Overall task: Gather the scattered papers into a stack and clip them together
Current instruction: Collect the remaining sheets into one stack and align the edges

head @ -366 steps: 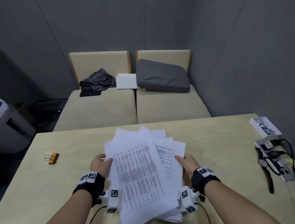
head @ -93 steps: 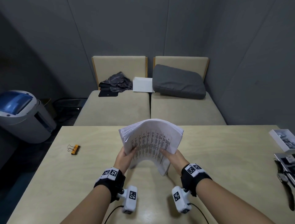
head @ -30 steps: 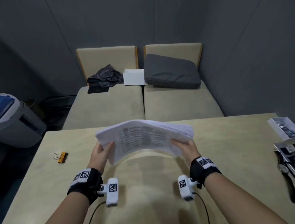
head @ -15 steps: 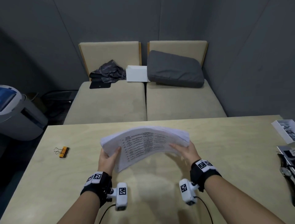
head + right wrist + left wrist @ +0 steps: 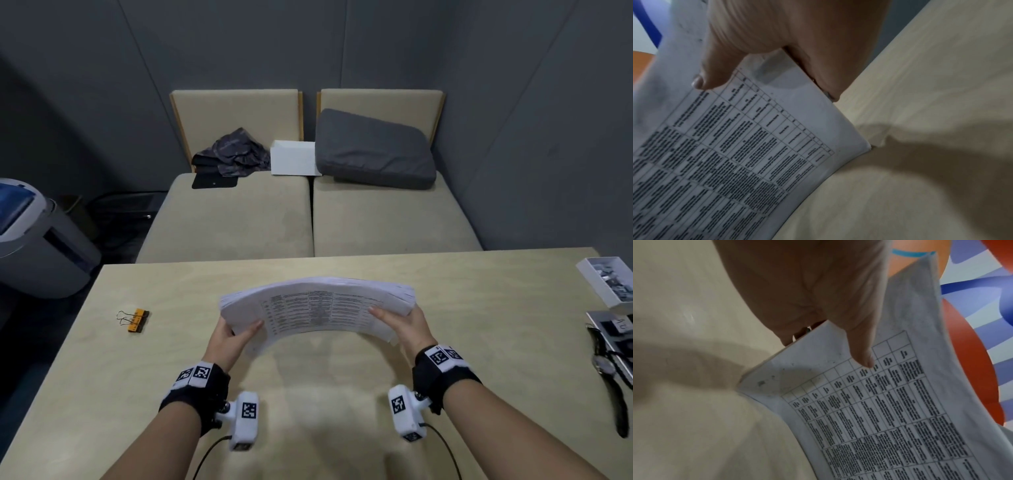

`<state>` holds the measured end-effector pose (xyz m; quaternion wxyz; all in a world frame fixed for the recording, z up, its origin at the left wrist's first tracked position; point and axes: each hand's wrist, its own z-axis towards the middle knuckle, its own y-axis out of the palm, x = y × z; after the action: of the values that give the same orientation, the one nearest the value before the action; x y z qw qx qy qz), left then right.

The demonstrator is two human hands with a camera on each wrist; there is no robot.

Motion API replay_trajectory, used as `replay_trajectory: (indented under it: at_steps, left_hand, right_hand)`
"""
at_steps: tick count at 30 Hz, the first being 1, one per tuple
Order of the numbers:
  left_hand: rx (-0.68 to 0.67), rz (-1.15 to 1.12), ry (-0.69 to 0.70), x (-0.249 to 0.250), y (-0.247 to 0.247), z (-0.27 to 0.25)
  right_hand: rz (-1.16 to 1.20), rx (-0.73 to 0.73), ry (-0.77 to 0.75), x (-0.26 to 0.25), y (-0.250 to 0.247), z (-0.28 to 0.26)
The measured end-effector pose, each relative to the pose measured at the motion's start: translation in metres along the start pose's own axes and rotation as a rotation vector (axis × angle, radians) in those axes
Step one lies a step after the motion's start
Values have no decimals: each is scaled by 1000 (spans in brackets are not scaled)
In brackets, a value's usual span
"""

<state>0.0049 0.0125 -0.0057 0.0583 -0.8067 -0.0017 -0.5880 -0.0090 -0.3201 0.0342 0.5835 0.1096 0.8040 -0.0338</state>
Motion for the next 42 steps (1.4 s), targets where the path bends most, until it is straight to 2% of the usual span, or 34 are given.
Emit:
replay_trajectory:
  at_steps: [9, 15, 22, 29, 32, 35, 37, 39, 42]
  left_hand:
    - [149, 299, 19, 1, 7, 4]
    - [56, 235, 2, 23, 5, 0]
    - [-64, 295, -16, 26, -19, -16]
    - [-127, 213, 11, 58, -23, -42]
    - [-131, 222, 49, 71, -30, -48]
    - [-118, 343, 138, 82, -38, -52]
    - [-111, 421, 177, 88, -41, -53]
    - [-140, 465, 199, 98, -42, -58]
    - [-210, 491, 240, 113, -38, -65]
  right_hand:
    - [-28, 109, 13, -4, 8, 6]
    - [-54, 105, -4, -24, 6, 15]
    - [-67, 138, 125, 15, 5, 0]
    - [-81, 121, 196, 35, -3, -13]
    - [-227, 132, 191, 22, -2, -18]
    - [-500, 158, 10, -7, 4, -22]
    - [-619, 61, -170, -32, 21, -27]
    - [-733, -128, -298, -55, 46, -33]
    - [-904, -367, -361, -74, 87, -46]
